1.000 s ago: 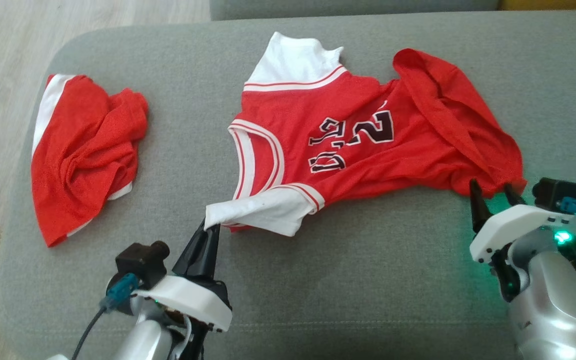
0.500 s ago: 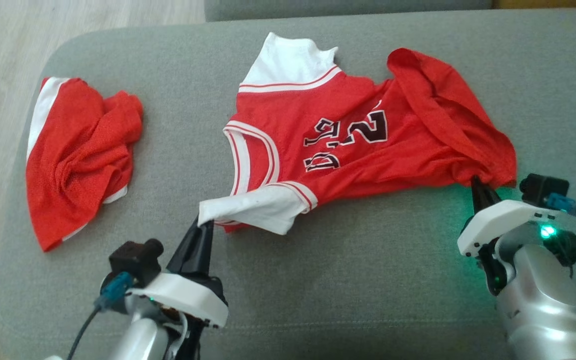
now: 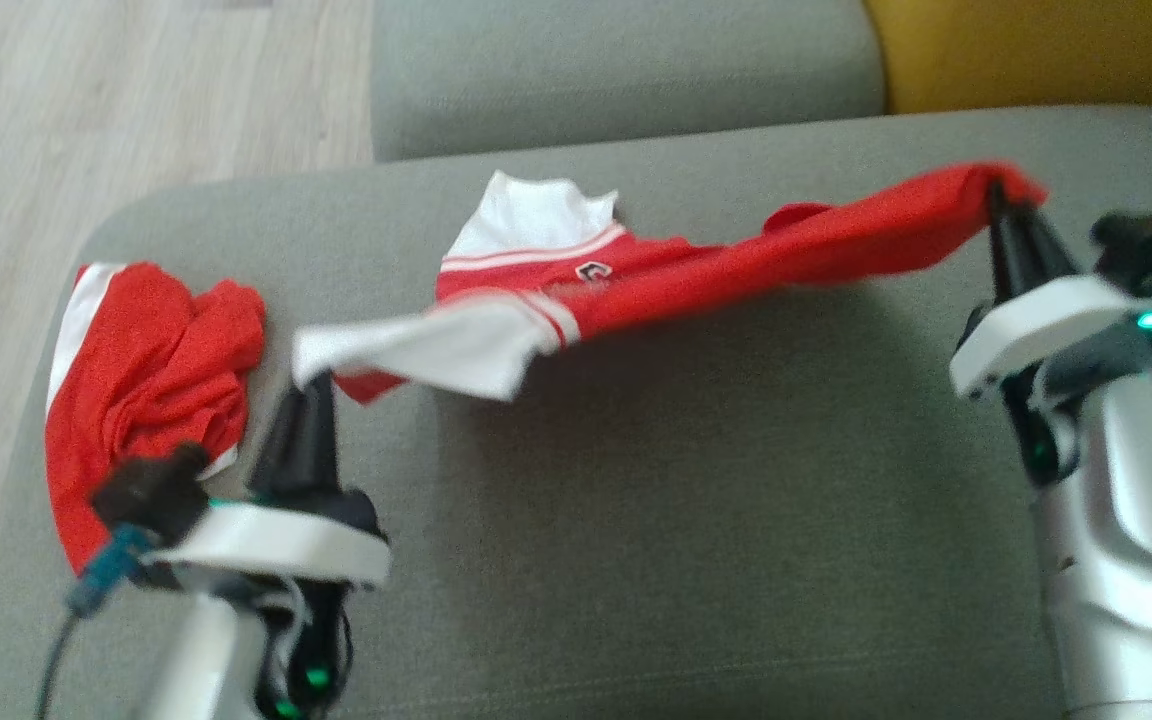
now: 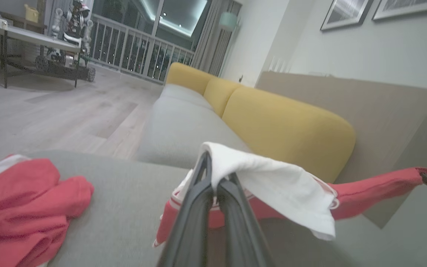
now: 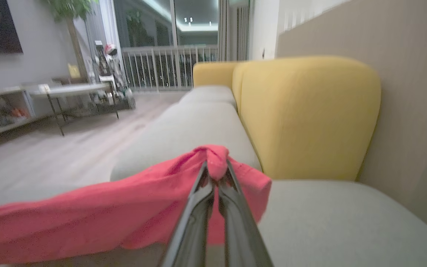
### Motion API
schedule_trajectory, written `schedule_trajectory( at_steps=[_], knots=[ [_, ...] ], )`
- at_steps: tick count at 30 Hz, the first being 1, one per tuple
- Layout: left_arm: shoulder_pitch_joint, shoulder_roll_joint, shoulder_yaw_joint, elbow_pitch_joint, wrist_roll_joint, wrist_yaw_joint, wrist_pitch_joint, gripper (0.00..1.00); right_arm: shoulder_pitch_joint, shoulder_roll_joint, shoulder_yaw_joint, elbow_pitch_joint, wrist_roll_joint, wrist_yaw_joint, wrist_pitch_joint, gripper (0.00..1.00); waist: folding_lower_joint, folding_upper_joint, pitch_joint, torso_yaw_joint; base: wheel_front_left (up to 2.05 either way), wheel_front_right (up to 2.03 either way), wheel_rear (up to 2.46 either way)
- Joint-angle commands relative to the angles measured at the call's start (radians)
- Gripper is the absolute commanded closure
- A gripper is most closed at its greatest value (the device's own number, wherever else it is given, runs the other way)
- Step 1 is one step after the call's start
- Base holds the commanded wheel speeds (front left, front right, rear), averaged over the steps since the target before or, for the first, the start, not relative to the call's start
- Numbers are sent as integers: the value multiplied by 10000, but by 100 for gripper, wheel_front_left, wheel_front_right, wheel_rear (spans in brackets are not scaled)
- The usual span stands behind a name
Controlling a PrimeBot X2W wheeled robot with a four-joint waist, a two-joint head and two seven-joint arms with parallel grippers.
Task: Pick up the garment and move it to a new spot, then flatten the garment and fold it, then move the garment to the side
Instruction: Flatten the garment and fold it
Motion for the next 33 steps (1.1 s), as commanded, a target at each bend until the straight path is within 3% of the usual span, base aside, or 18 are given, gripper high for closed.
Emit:
schedule_trajectory(
  at_steps=[1,10,14,18,21,22,23,25,29,33],
  knots=[
    [-793,118,526,-516,-126,62,-94,100,-428,-17,251,-671,231,-2,123,100,0,0,-263,-201,0,0,0],
    [-2544,-170,1715,-1911,-1654,792,316,100,-396,8,-23,-4550,1930,-2,1865,100,0,0,-908,-577,0,0,0],
    [-2794,-306,1697,-2280,-2691,1195,927,100,80,17,-687,-4590,4114,-2,3433,100,0,0,-917,-690,0,0,0],
    [-3302,-228,1573,-2178,-2985,1591,1760,100,11,19,-902,-4361,4756,-2,4546,100,0,0,-678,-796,0,0,0],
    [-4219,-131,1614,-1529,-3349,1842,2647,100,-753,20,-1563,-2767,5898,-2,5691,100,0,0,-358,-906,0,0,0],
    [-4622,-128,1652,-1141,-3571,1926,3019,100,-1244,20,-1956,-1693,6481,-2,6215,100,0,0,-246,-940,0,0,0],
    [-5560,-40,1708,-246,-3898,2109,3753,100,-2700,21,-2617,653,6845,-2,6728,100,0,0,52,-1057,0,0,0],
    [-6682,177,1601,660,-3849,2157,4223,100,-4559,21,-3183,3066,6662,-2,6653,100,0,0,467,-1181,0,0,0],
    [-9485,312,1593,2364,-3636,2185,4281,100,-8751,21,-3652,6454,5833,-2,4667,100,0,0,1719,-1327,0,0,0],
    [-12373,569,1364,3828,-2748,1554,2783,100,-12057,21,-3315,7085,6247,-2,2060,100,0,0,2894,-1298,0,0,0]
  ],
)
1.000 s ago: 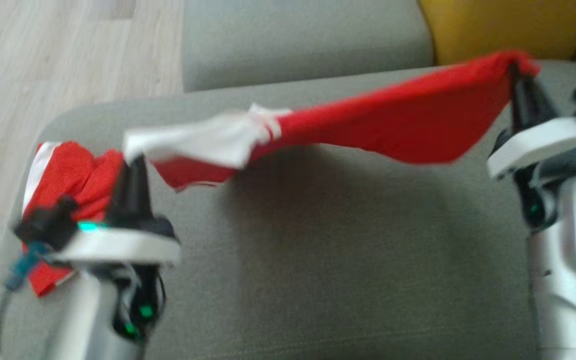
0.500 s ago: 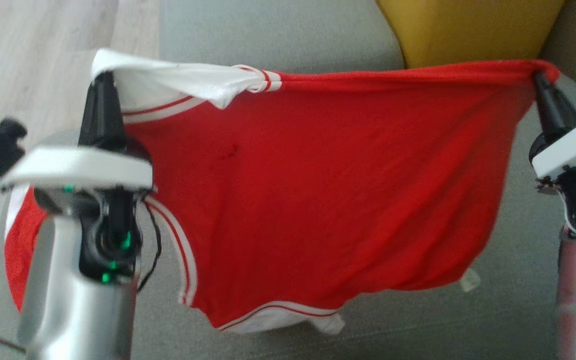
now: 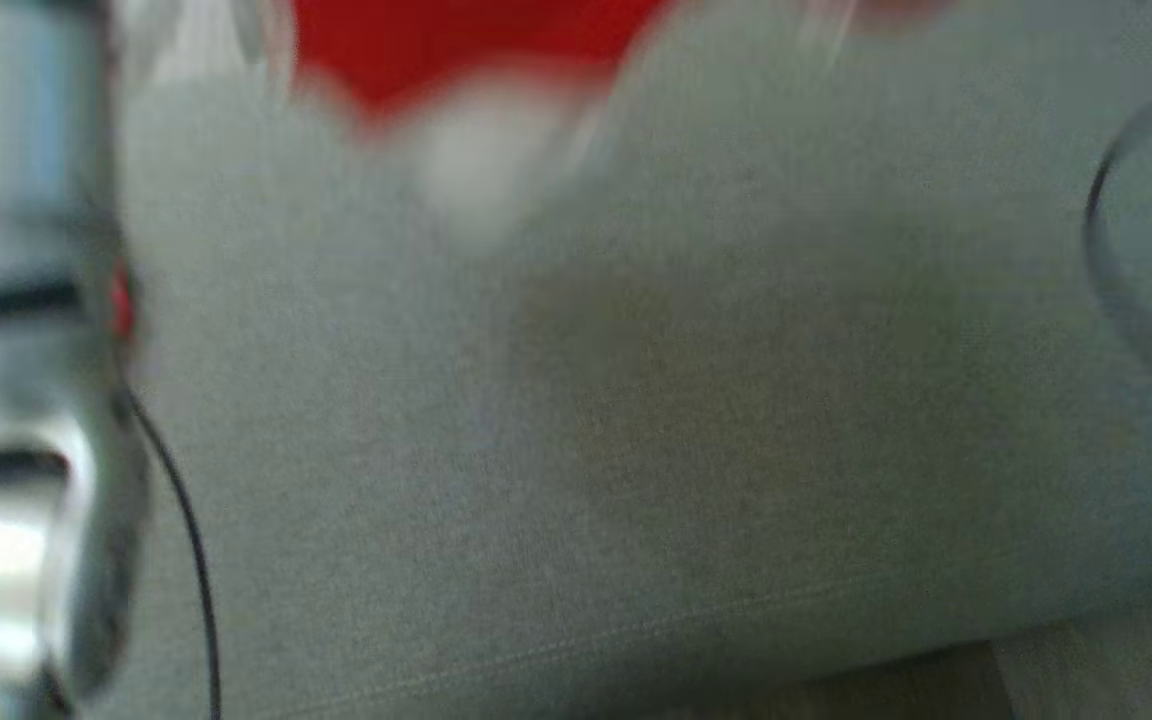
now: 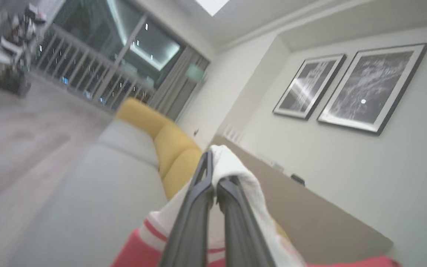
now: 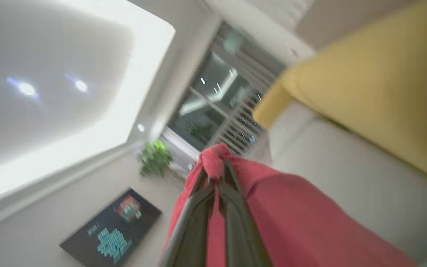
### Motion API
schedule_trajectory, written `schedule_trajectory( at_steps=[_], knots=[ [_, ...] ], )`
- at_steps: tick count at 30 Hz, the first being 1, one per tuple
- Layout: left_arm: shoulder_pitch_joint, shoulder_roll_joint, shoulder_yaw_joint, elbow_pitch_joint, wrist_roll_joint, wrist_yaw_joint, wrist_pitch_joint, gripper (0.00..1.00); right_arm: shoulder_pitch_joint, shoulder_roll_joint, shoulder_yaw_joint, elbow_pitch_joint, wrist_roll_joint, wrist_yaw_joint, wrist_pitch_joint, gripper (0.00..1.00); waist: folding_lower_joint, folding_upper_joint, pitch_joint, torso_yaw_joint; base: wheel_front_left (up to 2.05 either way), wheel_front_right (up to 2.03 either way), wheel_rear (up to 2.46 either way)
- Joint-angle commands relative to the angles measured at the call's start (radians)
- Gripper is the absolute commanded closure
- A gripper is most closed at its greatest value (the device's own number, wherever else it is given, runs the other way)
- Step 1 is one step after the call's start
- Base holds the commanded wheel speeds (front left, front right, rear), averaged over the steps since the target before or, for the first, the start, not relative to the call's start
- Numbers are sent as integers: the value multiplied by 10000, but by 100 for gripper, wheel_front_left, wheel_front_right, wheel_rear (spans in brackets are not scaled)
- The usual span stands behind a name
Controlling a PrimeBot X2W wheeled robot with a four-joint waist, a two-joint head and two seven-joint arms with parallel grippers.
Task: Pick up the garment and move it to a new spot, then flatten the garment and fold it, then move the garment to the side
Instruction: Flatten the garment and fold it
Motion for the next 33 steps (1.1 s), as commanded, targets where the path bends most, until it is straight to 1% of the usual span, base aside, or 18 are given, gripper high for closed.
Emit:
schedule_trajectory(
  at_steps=[1,2,3,5,7,9,11,13,15,19,23,26,29,33],
  knots=[
    [-1523,533,76,268,500,-340,-905,100,-1288,33,278,-328,551,6,-1124,100,0,0,1437,-56,0,0,0],
    [-2032,498,85,612,607,-453,-1341,100,-1741,33,516,-404,818,6,-1521,100,0,0,1677,-27,0,0,0],
    [-2032,498,85,612,607,-453,-1341,100,-1741,33,516,-404,818,6,-1521,100,0,0,1677,-27,0,0,0],
    [-2781,444,-1,1199,844,-839,-2254,100,-2124,33,1098,-816,1590,6,-2074,100,0,0,2046,56,0,0,0],
    [-3132,397,-197,1712,1077,-1287,-2922,100,-1846,33,1764,-1216,2484,6,-2214,100,0,0,2375,117,0,0,0],
    [-3021,284,-399,2204,1176,-1778,-3207,100,-1060,33,2527,-1493,3225,6,-2115,100,0,0,2576,179,0,0,0],
    [-2607,181,-646,2725,1282,-2167,-3328,100,-96,33,3131,-1640,3826,6,-2022,100,0,0,2743,269,0,0,0],
    [-1944,98,-843,3251,1366,-2450,-3409,100,953,33,3650,-1597,4269,6,-1891,100,0,0,2782,318,0,0,0],
    [-1193,33,-992,3724,1435,-2622,-3461,100,1907,33,3990,-1319,4538,6,-1808,100,0,0,2783,371,0,0,0],
    [317,-19,-1432,4514,1717,-2892,-3507,100,3328,5,4324,-343,4383,6,-1706,100,0,0,2647,483,0,0,0],
    [1659,21,-1773,4992,2057,-3010,-3525,100,4558,-278,4164,3,4070,6,-1582,100,0,0,2275,582,0,0,0],
    [2600,3,-1921,4941,2264,-3082,-3527,100,5572,-399,3796,15,3865,6,-1176,100,0,0,1919,680,0,0,0],
    [3486,-29,-2049,4785,2422,-3142,-3529,100,6155,-502,3494,17,3516,6,-993,100,0,0,1537,779,0,0,0],
    [4399,11,-2092,4504,2578,-3185,-3530,100,6542,-631,3564,19,2676,6,-946,100,0,0,1083,847,0,0,0]
  ],
)
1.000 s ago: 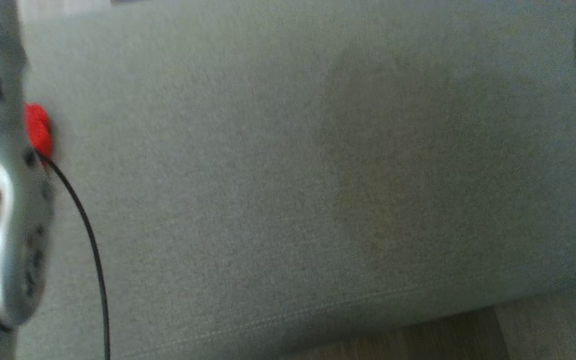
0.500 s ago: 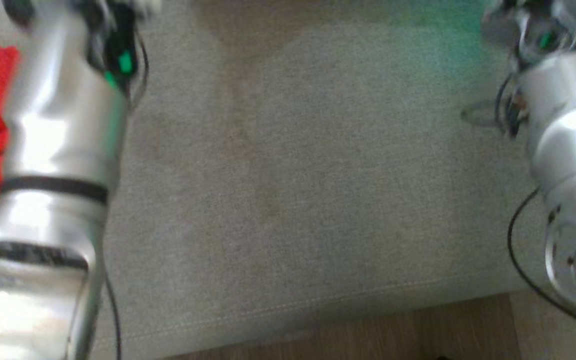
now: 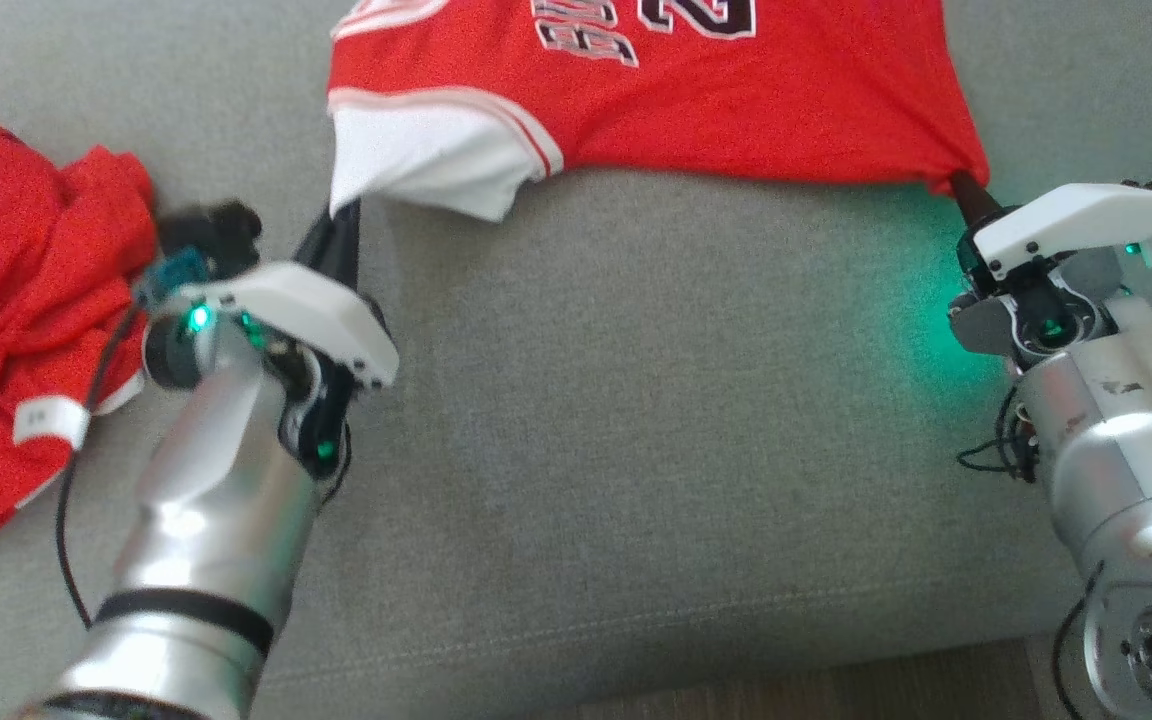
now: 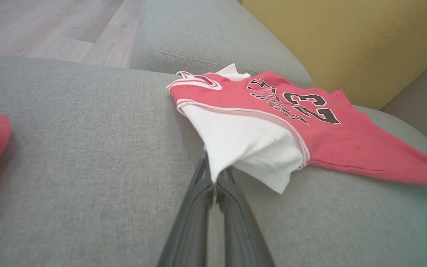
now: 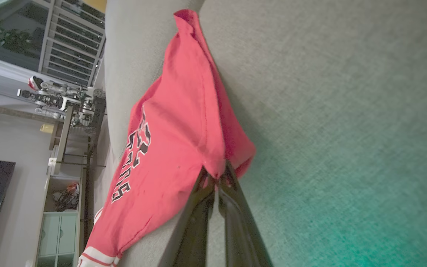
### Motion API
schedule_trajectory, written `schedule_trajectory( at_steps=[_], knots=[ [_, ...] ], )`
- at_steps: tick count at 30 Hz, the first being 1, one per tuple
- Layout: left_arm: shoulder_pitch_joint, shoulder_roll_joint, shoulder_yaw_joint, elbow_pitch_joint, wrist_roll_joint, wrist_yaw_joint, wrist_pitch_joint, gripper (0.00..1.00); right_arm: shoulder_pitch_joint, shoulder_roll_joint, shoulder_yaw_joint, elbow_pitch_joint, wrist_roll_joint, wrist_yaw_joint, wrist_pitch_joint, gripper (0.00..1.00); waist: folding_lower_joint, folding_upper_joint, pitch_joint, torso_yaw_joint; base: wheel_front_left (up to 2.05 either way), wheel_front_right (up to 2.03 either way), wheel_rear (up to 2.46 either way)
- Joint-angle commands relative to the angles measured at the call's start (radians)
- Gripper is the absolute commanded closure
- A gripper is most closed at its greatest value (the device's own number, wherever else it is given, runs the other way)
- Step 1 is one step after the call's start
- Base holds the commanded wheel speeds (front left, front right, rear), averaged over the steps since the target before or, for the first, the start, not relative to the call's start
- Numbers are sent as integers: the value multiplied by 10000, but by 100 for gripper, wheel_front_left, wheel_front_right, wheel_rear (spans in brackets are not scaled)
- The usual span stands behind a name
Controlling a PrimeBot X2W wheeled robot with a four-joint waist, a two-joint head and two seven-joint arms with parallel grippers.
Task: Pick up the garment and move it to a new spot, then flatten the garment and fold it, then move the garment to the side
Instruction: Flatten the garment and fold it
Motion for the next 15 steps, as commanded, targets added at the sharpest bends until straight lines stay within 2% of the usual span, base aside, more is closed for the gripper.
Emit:
schedule_trajectory(
  at_steps=[1,8,15],
  knots=[
    [-134,363,197,-401,96,-48,-122,100,-64,-105,150,-274,-204,0,-43,100,0,0,-317,71,0,0,0],
    [1132,358,-62,-519,126,-104,-123,100,484,-156,807,-274,-1642,0,-140,100,0,0,-1132,49,0,0,0],
    [2139,520,-510,-609,-30,-131,-111,100,991,-163,1334,-273,-2451,0,-221,100,0,0,-1769,-3,0,0,0]
  ],
)
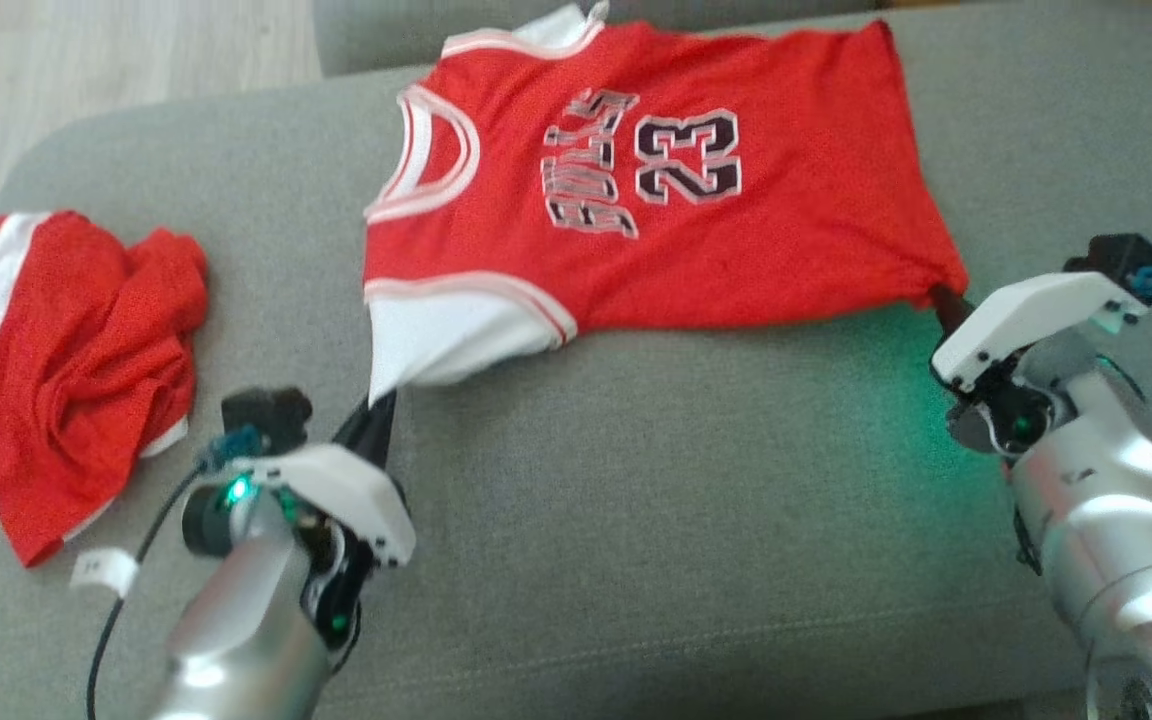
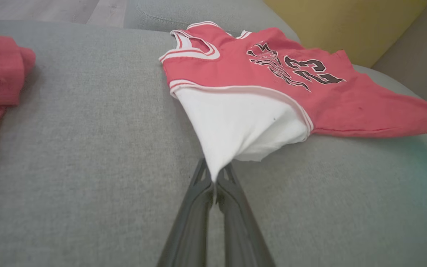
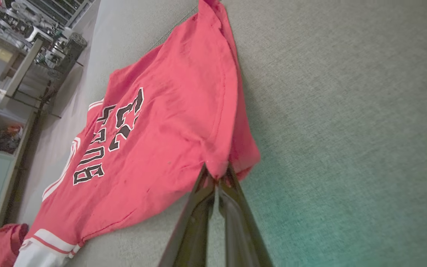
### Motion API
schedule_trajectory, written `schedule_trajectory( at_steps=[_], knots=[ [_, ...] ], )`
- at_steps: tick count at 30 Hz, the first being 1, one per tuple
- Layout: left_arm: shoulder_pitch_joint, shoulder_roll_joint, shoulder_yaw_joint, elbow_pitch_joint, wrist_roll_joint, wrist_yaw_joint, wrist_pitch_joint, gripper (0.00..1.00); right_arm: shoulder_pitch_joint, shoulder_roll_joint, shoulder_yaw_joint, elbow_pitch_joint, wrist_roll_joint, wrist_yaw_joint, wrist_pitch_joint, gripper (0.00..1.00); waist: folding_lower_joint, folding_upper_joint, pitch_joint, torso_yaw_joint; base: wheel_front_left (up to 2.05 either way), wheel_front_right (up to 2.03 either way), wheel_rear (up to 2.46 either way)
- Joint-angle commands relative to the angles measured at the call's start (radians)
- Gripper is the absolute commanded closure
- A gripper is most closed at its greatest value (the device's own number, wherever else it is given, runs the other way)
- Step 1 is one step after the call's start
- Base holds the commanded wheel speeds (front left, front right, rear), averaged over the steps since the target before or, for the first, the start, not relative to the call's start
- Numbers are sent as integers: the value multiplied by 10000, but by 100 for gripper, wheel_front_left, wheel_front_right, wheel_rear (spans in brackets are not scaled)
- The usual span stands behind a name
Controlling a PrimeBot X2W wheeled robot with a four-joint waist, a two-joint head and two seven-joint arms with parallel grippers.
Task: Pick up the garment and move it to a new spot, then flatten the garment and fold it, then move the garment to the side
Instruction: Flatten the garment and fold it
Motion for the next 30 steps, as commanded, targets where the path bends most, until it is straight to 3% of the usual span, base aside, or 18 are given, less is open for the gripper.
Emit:
schedule_trajectory(
  at_steps=[1,13,22,30],
  knots=[
    [-71,401,200,-361,-97,-55,-78,100,-99,14,311,-283,-186,0,-75,100,0,0,-267,-37,0,0,0],
    [2592,1398,-903,-2902,-1751,-60,1144,100,963,-557,1614,-403,-1175,0,714,100,0,0,-1344,-251,0,0,0],
    [4578,2730,-1612,-5865,-3142,-60,2544,100,2001,-1310,2731,-1268,-1125,0,2756,100,0,0,-1735,-310,0,0,0],
    [5425,3734,-1381,-8026,-5256,-61,3770,100,2987,-2305,3415,-2887,-596,0,4683,100,0,0,-1926,-205,0,0,0]
  ],
)
